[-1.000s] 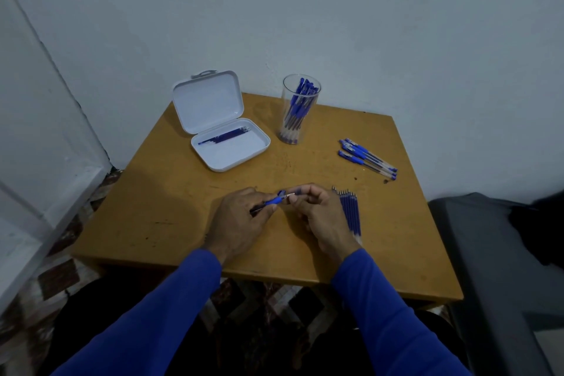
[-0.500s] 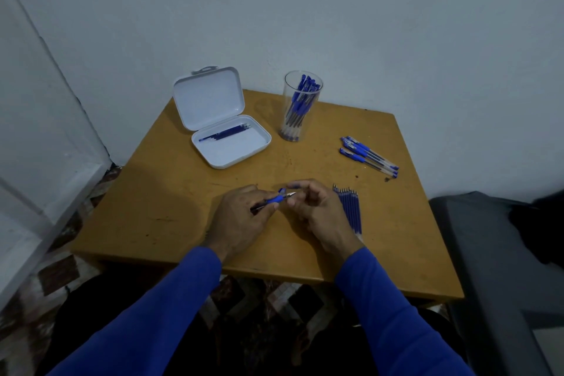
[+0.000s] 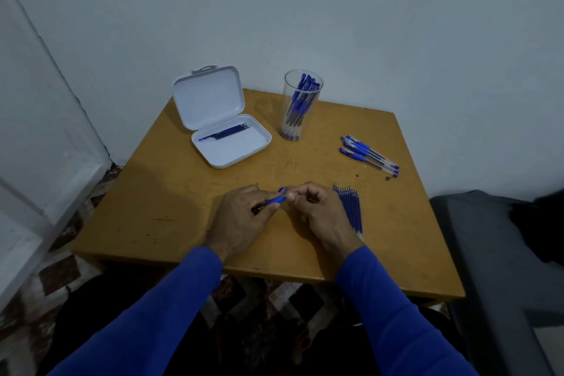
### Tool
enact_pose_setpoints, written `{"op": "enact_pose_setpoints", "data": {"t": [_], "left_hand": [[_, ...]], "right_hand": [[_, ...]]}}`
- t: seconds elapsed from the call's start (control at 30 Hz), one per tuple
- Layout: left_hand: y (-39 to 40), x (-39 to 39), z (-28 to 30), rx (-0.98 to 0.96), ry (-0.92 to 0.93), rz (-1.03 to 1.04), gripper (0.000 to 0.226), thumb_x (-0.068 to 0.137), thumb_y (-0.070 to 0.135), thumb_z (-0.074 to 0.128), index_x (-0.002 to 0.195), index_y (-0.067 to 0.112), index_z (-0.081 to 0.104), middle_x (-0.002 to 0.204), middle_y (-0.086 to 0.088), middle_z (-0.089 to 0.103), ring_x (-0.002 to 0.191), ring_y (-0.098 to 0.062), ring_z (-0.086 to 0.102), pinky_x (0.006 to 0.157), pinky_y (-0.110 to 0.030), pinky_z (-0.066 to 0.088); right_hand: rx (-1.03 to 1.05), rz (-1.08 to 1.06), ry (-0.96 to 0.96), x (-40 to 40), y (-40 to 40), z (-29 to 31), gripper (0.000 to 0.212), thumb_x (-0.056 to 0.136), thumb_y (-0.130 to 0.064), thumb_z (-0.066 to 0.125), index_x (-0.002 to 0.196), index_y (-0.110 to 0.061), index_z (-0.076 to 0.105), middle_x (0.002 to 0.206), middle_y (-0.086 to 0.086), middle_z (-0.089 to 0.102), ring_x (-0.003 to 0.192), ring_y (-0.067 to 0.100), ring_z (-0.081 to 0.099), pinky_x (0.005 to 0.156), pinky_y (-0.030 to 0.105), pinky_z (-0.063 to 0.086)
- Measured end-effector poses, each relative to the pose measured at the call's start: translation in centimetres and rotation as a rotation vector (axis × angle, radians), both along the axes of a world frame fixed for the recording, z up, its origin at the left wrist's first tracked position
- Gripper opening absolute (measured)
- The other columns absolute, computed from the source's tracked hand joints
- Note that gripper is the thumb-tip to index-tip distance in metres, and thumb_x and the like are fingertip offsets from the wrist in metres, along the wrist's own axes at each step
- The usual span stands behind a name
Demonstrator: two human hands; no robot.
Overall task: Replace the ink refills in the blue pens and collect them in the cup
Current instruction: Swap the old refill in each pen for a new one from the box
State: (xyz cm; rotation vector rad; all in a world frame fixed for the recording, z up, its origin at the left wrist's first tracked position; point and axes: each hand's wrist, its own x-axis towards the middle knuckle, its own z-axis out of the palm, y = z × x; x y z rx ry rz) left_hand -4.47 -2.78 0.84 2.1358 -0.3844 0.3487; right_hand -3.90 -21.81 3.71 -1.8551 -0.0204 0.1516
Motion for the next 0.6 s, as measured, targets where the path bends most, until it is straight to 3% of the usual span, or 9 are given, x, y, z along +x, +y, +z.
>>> {"op": "enact_pose_setpoints", "data": {"t": [0.1,0.23,0.33,0.37,0.47,0.53,0.6], "left_hand": [[-0.01,0.01,0.01,-0.015,0.003,0.009,0.024,0.092,0.026,0.074,0.116,0.025,0.075,0.081,0.012,0.064,0.072,-0.007,0.058,0.062,-0.027,0.049],[0.03,-0.01,0.06,0.0,-0.009,0.004,0.023,0.092,0.028,0.073,0.114,0.028,0.076,0.08,0.013,0.063,0.072,-0.006,0.057,0.061,-0.024,0.048],[0.03,-0.02,0.0,0.006,-0.006,0.0,0.023,0.092,0.028,0.072,0.115,0.027,0.075,0.081,0.014,0.063,0.073,-0.006,0.057,0.063,-0.019,0.045],[0.03,-0.06,-0.01,0.009,-0.008,-0.002,0.023,0.092,0.028,0.072,0.115,0.026,0.076,0.082,0.015,0.062,0.073,-0.005,0.057,0.064,-0.016,0.043],[0.03,-0.12,0.01,-0.008,-0.008,0.007,0.023,0.092,0.026,0.073,0.114,0.023,0.077,0.08,0.013,0.063,0.072,-0.006,0.057,0.063,-0.016,0.042],[0.02,-0.04,-0.01,-0.014,-0.011,0.009,0.022,0.091,0.025,0.074,0.113,0.023,0.077,0.079,0.011,0.064,0.071,-0.007,0.058,0.061,-0.02,0.045],[0.02,0.0,-0.01,-0.012,-0.007,0.004,0.021,0.091,0.026,0.074,0.112,0.024,0.077,0.079,0.012,0.063,0.071,-0.007,0.058,0.061,-0.023,0.047]], "right_hand": [[-0.024,-0.053,0.005,0.01,0.42,0.17,0.04,0.097,-0.046,0.061,0.091,-0.008,0.07,0.073,-0.002,0.065,0.06,0.002,0.054,0.057,0.019,0.045],[0.092,0.001,0.021,-0.07,0.03,0.55,0.016,0.094,-0.034,0.07,0.107,-0.024,0.072,0.086,-0.003,0.066,0.065,0.003,0.054,0.056,0.018,0.044],[0.074,0.047,0.012,0.04,-0.38,0.08,0.012,0.097,-0.019,0.068,0.107,-0.022,0.074,0.083,-0.007,0.065,0.067,0.005,0.054,0.056,0.017,0.044],[0.053,0.041,0.016,0.01,-0.32,0.06,0.01,0.098,-0.021,0.066,0.102,-0.018,0.075,0.08,-0.006,0.065,0.066,0.006,0.053,0.056,0.019,0.044],[-0.011,-0.01,0.011,0.06,0.1,-0.08,0.033,0.099,-0.039,0.063,0.084,-0.01,0.068,0.068,-0.005,0.061,0.06,0.008,0.053,0.057,0.023,0.045],[-0.004,-0.032,0.007,0.0,0.24,0.14,0.033,0.098,-0.043,0.063,0.088,-0.011,0.069,0.069,-0.006,0.061,0.06,0.007,0.052,0.054,0.02,0.044],[0.062,-0.011,0.015,-0.04,0.08,0.35,0.02,0.096,-0.034,0.069,0.102,-0.015,0.071,0.078,-0.002,0.064,0.062,0.007,0.053,0.053,0.018,0.044]]}}
